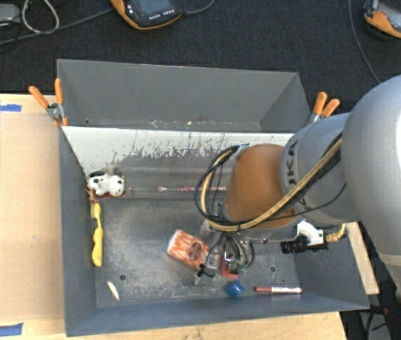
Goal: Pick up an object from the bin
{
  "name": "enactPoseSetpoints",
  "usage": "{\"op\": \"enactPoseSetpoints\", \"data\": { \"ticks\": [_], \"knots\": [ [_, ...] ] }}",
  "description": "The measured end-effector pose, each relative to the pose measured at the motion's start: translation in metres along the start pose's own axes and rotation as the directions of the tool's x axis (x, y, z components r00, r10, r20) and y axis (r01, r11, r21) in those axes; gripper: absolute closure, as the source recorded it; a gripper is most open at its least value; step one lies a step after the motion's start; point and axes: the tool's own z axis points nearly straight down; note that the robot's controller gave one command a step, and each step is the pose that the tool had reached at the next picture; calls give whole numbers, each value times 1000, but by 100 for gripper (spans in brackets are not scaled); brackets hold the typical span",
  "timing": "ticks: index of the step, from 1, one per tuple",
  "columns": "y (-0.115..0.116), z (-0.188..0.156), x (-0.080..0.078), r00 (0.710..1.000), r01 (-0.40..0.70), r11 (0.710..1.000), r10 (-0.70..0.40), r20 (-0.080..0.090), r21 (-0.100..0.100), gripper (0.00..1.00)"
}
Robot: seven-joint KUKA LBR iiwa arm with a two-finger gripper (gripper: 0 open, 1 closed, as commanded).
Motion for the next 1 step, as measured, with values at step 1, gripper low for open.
{"op": "enactPoseSetpoints", "data": {
  "ticks": [1],
  "knots": [
    [11, 0, 7, 999, 53, 999, -53, 7, -1, 0]
  ]
}}
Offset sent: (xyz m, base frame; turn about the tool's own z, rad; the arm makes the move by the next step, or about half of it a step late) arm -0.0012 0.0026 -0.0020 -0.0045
